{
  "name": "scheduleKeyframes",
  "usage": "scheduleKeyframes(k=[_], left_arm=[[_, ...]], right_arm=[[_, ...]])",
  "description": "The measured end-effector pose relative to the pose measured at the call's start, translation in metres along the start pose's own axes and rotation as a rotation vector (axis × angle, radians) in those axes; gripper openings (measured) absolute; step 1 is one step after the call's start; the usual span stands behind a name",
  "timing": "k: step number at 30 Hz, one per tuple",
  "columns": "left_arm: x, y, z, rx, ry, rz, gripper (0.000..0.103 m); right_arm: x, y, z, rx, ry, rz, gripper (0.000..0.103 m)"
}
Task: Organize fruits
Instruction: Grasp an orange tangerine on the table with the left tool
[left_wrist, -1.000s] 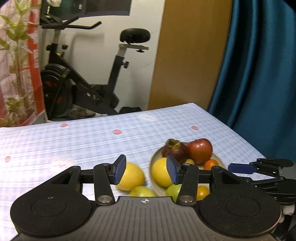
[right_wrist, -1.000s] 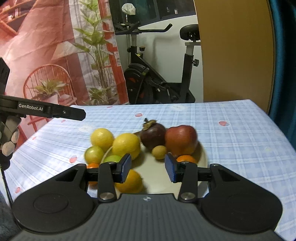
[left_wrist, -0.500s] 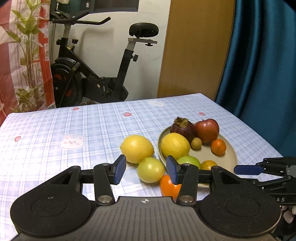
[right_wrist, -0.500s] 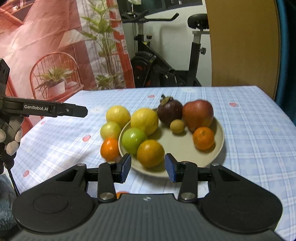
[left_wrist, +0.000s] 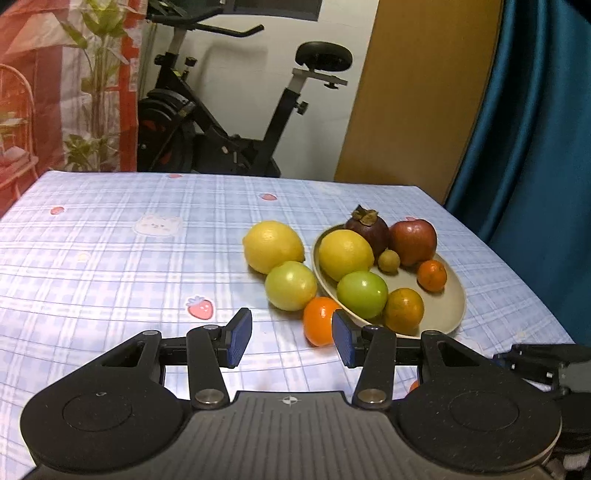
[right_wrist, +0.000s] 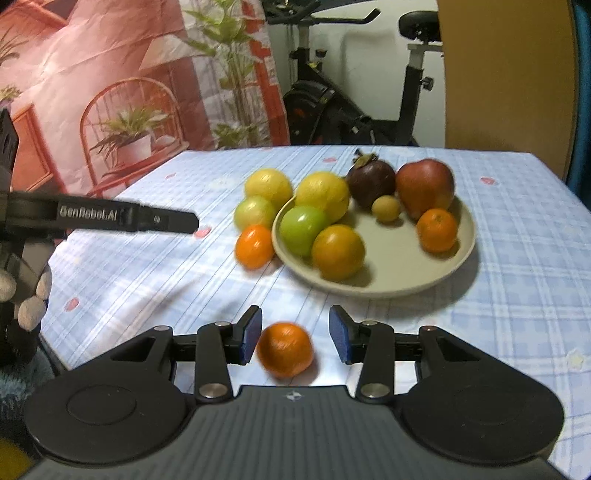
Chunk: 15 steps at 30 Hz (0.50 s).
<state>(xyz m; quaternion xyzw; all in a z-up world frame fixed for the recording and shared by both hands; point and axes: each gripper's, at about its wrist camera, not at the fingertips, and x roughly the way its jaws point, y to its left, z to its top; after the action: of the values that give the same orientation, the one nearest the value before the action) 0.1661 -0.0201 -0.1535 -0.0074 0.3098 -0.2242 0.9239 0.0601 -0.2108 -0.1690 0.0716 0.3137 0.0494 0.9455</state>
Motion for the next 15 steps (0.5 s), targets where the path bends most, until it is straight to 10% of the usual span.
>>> scheduleKeyframes(k=[15], left_arm=[[0.0019,-0.0059,-0.0080,0.031,0.025,0.001,0.050]], right_arm=[[0.0110,0.0027,-0.0075,-0.041,-0.017,0.008,0.039]])
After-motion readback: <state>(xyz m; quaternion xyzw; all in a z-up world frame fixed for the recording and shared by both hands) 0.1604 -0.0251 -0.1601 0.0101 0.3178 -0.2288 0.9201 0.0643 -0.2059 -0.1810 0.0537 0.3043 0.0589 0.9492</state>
